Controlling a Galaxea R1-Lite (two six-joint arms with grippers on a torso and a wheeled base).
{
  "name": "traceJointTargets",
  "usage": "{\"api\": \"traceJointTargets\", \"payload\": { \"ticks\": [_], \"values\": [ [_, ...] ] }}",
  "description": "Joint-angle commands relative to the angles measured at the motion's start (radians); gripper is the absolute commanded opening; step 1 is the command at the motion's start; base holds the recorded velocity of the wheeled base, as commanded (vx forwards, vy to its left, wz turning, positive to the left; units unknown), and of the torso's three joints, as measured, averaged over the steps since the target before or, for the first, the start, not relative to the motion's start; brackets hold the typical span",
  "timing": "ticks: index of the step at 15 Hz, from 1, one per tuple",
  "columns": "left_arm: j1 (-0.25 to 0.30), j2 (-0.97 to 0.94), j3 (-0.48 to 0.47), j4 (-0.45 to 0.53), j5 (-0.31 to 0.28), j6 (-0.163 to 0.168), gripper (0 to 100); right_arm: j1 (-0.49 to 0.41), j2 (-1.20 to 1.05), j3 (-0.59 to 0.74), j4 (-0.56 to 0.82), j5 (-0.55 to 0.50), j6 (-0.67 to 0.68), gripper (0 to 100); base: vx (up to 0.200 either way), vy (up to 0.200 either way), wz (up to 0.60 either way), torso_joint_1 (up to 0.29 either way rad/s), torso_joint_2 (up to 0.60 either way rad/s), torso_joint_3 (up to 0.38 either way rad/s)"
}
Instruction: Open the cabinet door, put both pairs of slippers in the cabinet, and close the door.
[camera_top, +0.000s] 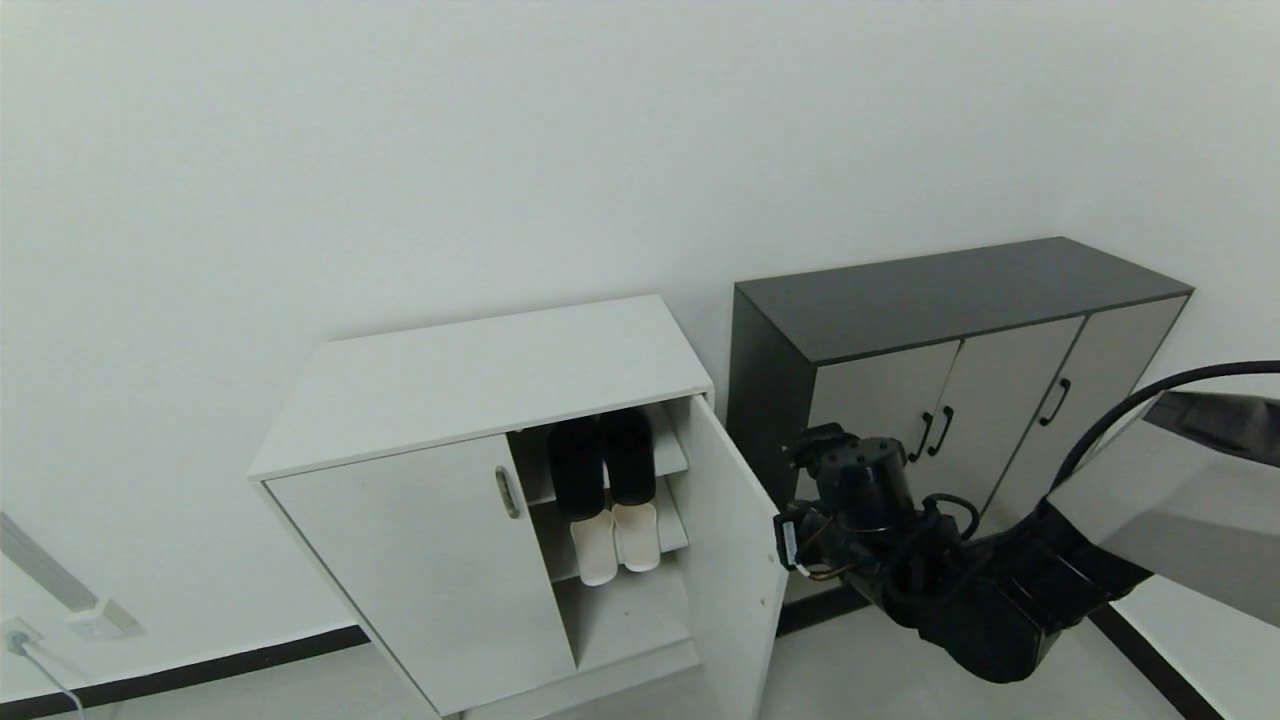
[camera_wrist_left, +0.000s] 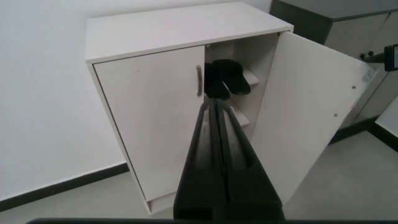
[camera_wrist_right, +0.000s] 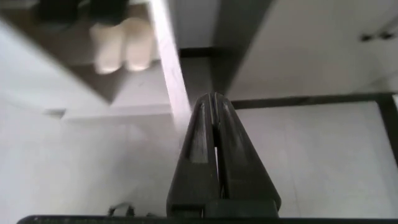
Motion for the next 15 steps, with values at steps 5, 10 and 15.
{"api": "traceJointTargets", "payload": {
  "ticks": [5,10,15],
  "values": [
    [-0.001,0.000,0.000,0.000,0.000,-0.001,0,0.015,-0.057,0.057,-0.057,0.004,-0.026,0,0.000,0.000,0.00,0.000,0.00,0.000],
    [-0.001,0.000,0.000,0.000,0.000,-0.001,0,0.018,-0.055,0.064,-0.057,0.004,-0.042,0,0.000,0.000,0.12,0.000,0.00,0.000],
    [-0.001,0.000,0.000,0.000,0.000,-0.001,0,0.024,-0.059,0.078,-0.057,0.009,-0.042,0,0.000,0.000,0.60,-0.006,0.00,0.005]
  ]
}}
